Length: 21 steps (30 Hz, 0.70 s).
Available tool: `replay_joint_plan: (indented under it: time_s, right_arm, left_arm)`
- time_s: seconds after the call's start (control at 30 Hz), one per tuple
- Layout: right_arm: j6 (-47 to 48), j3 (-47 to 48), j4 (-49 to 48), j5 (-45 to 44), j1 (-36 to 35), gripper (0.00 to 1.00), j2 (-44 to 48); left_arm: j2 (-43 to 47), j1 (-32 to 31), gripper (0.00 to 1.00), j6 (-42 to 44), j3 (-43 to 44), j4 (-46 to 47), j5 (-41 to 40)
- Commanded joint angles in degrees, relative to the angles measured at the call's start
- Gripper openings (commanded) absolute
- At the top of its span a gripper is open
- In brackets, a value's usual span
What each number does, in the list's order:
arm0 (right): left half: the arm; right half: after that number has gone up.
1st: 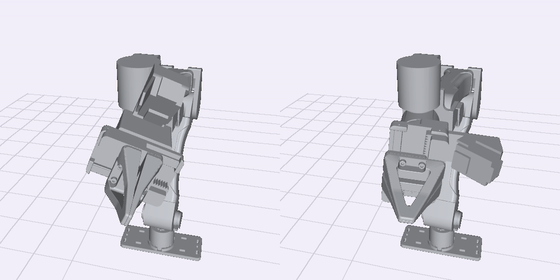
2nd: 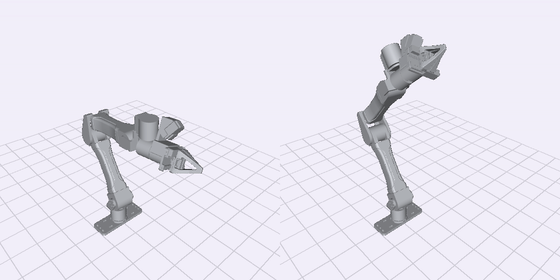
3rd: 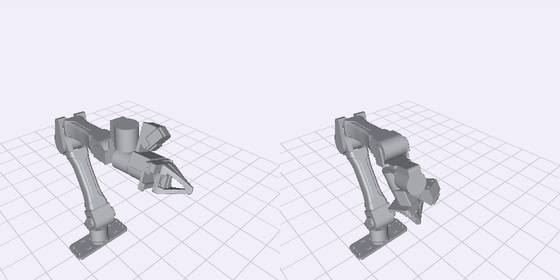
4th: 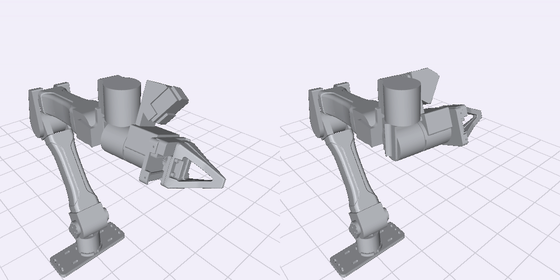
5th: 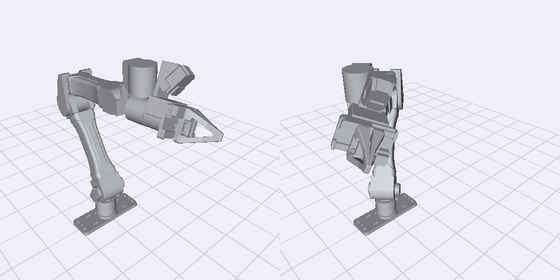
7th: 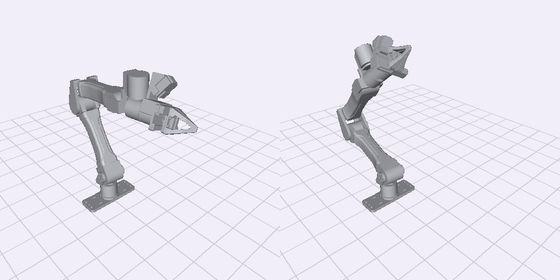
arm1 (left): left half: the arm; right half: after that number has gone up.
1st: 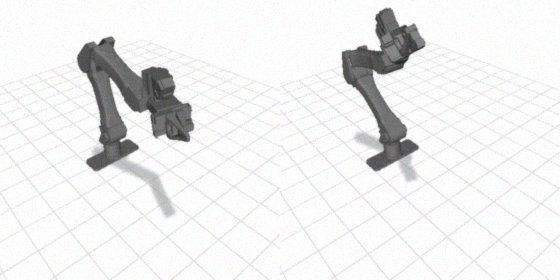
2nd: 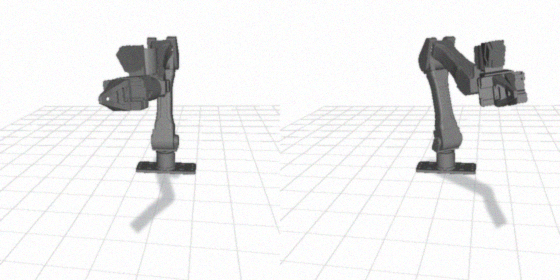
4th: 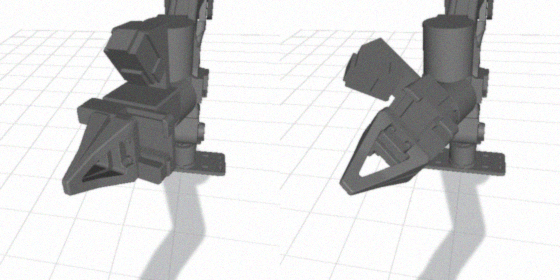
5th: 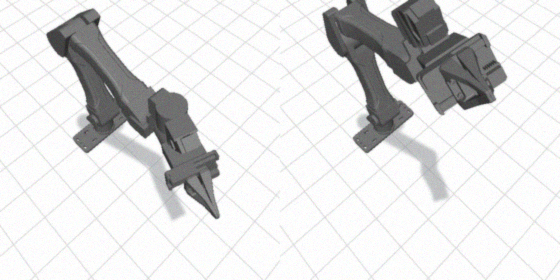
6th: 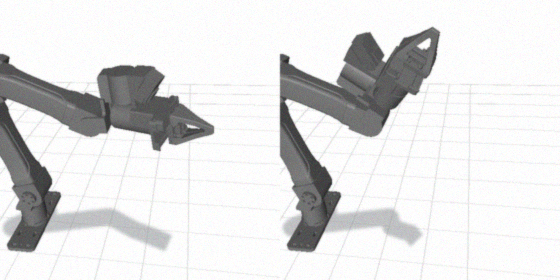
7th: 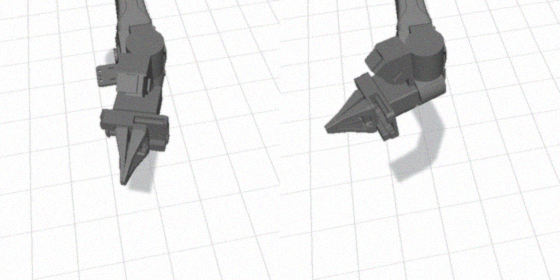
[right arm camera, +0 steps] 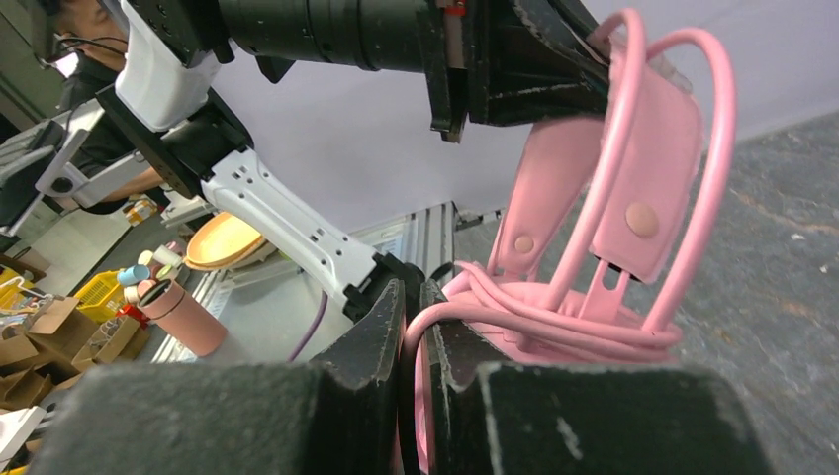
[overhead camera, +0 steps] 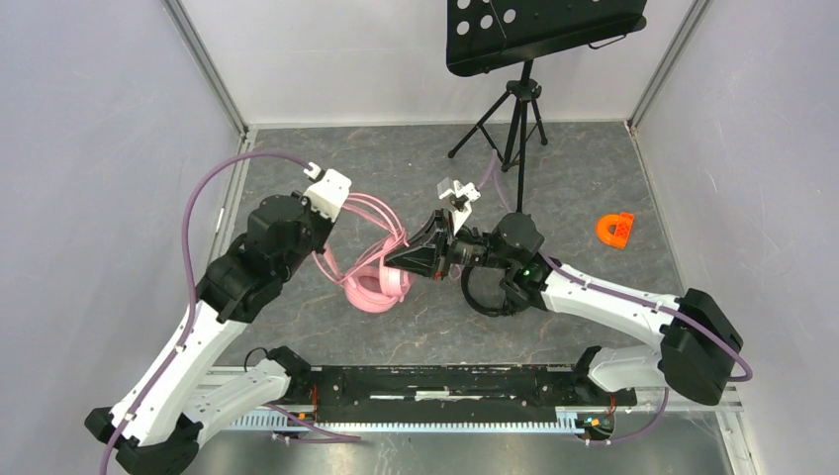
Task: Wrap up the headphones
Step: Wrap the headphones cable around the headphones.
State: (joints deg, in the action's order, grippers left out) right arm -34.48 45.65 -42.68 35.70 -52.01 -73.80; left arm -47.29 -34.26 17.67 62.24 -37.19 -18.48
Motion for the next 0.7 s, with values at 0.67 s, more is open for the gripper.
replay_joint_plan:
  time_s: [0.67]
  right_arm:
    - [10.12,11.93,6.28,-9.56,-8.42,0.19,-4.54]
  left_arm:
    - [-4.65,0.51,0.02,-42.27,9.26,-11.07,-5.46]
